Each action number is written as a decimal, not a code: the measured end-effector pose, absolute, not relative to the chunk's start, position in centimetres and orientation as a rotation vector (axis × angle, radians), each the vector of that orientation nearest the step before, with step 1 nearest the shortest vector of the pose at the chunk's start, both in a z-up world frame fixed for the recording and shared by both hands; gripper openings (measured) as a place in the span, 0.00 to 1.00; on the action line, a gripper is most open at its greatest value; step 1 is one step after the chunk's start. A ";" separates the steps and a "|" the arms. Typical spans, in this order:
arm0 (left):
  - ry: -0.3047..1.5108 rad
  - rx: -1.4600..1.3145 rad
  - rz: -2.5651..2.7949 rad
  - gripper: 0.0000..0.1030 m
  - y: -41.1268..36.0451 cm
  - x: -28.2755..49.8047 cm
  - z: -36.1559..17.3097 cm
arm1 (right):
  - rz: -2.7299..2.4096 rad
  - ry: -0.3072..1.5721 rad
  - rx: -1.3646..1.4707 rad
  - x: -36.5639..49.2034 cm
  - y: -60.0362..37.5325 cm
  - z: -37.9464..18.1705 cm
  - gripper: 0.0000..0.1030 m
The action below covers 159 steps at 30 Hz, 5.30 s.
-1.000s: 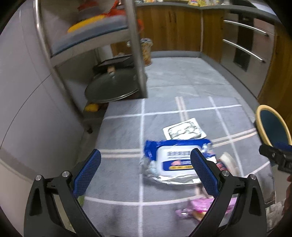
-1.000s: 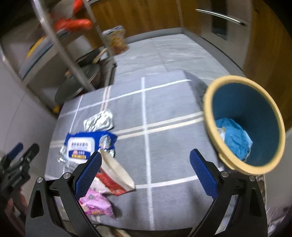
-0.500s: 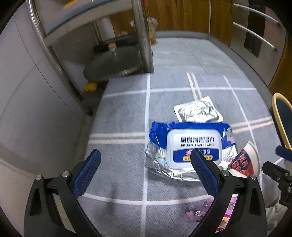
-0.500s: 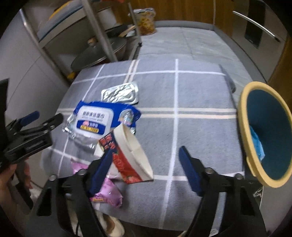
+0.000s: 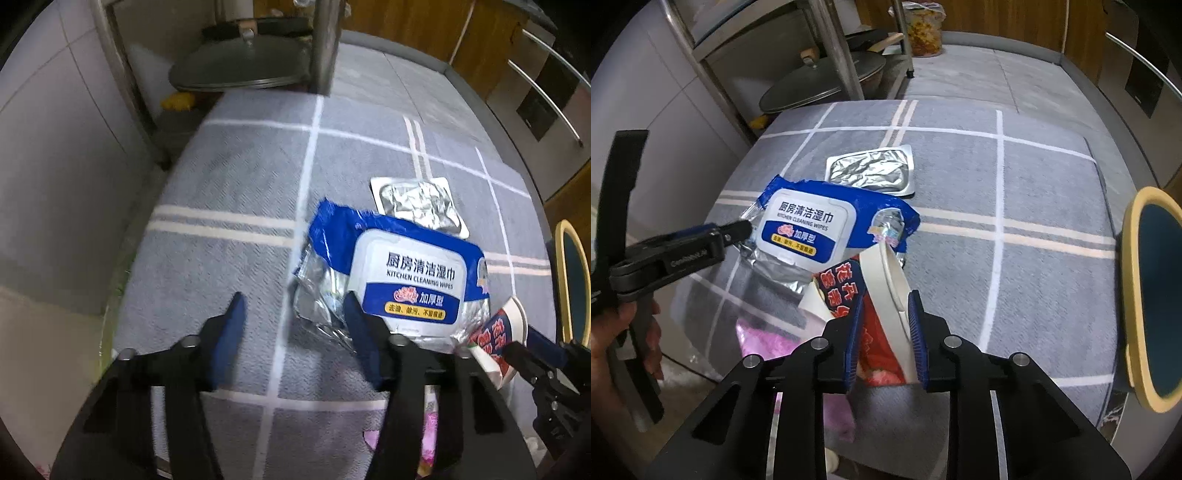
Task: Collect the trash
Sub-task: 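Grasp the kitchen wipes pack with the left tool while the right tool grasps the paper cup, then carry the wipes pack and paper cup over the blue bin with both tools, then open both tools to drop the wipes pack and cup into the bin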
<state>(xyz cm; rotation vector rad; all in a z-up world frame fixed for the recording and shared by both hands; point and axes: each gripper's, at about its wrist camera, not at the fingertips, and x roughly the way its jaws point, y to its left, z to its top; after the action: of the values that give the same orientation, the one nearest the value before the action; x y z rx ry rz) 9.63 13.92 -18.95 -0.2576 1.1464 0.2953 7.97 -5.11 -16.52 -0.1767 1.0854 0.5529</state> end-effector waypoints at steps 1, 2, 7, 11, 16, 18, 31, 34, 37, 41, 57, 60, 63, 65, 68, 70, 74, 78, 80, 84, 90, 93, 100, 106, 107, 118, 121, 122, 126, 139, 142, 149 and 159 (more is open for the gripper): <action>1.145 -0.259 0.291 0.48 13.9 9.7 -19.1 | 0.555 1.086 -0.175 8.0 -5.1 -16.5 0.25; 1.144 -0.266 0.286 0.43 13.9 9.8 -19.2 | 0.557 1.087 -0.175 8.1 -5.0 -16.6 0.25; 1.158 -0.388 0.300 0.43 15.3 10.0 -20.1 | 0.562 1.089 -0.191 8.2 -4.9 -16.7 0.25; 1.166 -0.417 0.243 0.14 15.0 10.4 -20.4 | 0.568 1.090 -0.196 8.3 -4.9 -16.8 0.25; 1.095 -0.270 0.219 0.09 12.8 10.5 -18.2 | 0.563 1.061 -0.194 8.1 -5.1 -16.3 0.18; 1.056 -0.257 0.210 0.08 12.6 10.3 -17.2 | 0.561 1.041 -0.192 7.9 -5.3 -15.9 0.12; 0.826 -0.145 0.107 0.07 9.0 8.6 -9.5 | 0.450 0.906 -0.130 6.9 -9.4 -12.0 0.01; 0.771 -0.097 0.080 0.07 7.6 8.3 -7.9 | 0.418 0.888 -0.117 6.9 -10.6 -11.4 0.01; 0.747 -0.065 0.063 0.07 6.4 8.2 -7.1 | 0.409 0.896 -0.092 6.8 -11.6 -11.1 0.01; 0.733 -0.050 0.055 0.06 5.4 8.3 -6.5 | 0.377 0.927 -0.016 7.4 -13.6 -11.5 0.01; 0.702 0.001 0.068 0.06 5.7 8.4 -5.9 | 0.393 1.074 0.088 10.4 -12.7 -15.3 0.26; 0.701 -0.006 0.065 0.07 5.9 8.7 -5.9 | 0.365 1.100 0.086 11.1 -12.5 -16.3 0.35; 0.707 -0.013 0.058 0.06 6.0 9.0 -6.1 | 0.363 1.123 0.107 11.7 -12.6 -17.0 0.39; 0.708 -0.017 0.053 0.06 6.0 9.3 -6.2 | 0.392 1.143 0.123 12.0 -12.4 -17.5 0.36; 0.706 -0.021 0.048 0.06 6.0 9.6 -6.3 | 0.438 1.158 0.127 12.1 -11.9 -17.8 0.16; 0.703 -0.023 0.042 0.06 5.8 9.8 -6.3 | 0.462 1.140 0.142 12.1 -11.8 -17.4 0.11; 0.698 -0.017 0.034 0.07 5.5 10.1 -6.2 | 0.477 1.094 0.130 11.8 -11.6 -16.1 0.06; 0.687 -0.029 0.028 0.07 5.3 10.1 -5.7 | 0.457 1.025 0.077 11.2 -11.5 -14.4 0.04; 0.679 -0.035 0.023 0.06 5.2 10.1 -5.4 | 0.440 1.001 0.063 11.0 -11.9 -13.9 0.04; 0.660 -0.029 0.003 0.06 4.0 10.4 -4.7 | 0.395 0.950 0.039 10.6 -13.3 -12.4 0.04; 0.635 -0.011 -0.042 0.06 1.3 10.8 -3.7 | 0.329 0.868 0.080 10.2 -17.2 -9.7 0.04; 0.615 0.020 -0.067 0.07 -0.6 11.0 -3.2 | 0.297 0.834 0.090 10.1 -19.0 -8.7 0.04; 0.573 0.062 -0.143 0.07 -5.4 11.3 -2.0 | 0.202 0.775 0.133 9.7 -24.0 -7.5 0.04; 0.561 0.093 -0.213 0.07 -9.7 11.8 -1.6 | 0.121 0.741 0.171 9.4 -28.4 -7.0 0.04; 0.561 0.099 -0.222 0.07 -10.4 12.0 -1.6 | 0.105 0.738 0.179 9.3 -29.2 -7.0 0.04; 0.585 0.145 -0.332 0.07 -17.4 13.2 -3.0 | -0.054 0.742 0.219 9.6 -35.6 -8.4 0.04; 0.594 0.155 -0.348 0.06 -18.7 13.6 -3.6 | -0.071 0.743 0.229 9.8 -36.5 -8.6 0.04; 0.599 0.157 -0.354 0.06 -19.1 13.8 -3.8 | -0.076 0.743 0.230 9.8 -36.8 -8.6 0.04; 0.620 0.151 -0.370 0.06 -20.2 14.5 -4.6 | -0.091 0.749 0.228 9.5 -38.0 -9.1 0.04; 0.692 0.156 -0.380 0.07 -21.7 16.4 -7.7 | -0.076 0.839 0.179 10.5 -37.8 -11.5 0.04; 0.705 0.163 -0.370 0.07 -21.7 16.6 -8.3 | -0.067 0.871 0.148 10.8 -37.1 -12.2 0.04; 0.741 0.126 -0.352 0.07 -21.2 17.5 -9.3 | -0.040 0.903 0.129 11.2 -36.2 -12.8 0.04; 0.749 0.145 -0.342 0.17 -21.8 18.5 -10.0 | -0.047 0.906 0.151 11.6 -36.6 -12.9 0.04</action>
<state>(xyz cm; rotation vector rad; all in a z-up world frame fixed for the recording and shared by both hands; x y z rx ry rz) 18.47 -21.76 -9.96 0.1452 0.7490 -0.3417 11.62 -36.58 -12.93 0.1513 0.9063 -0.0474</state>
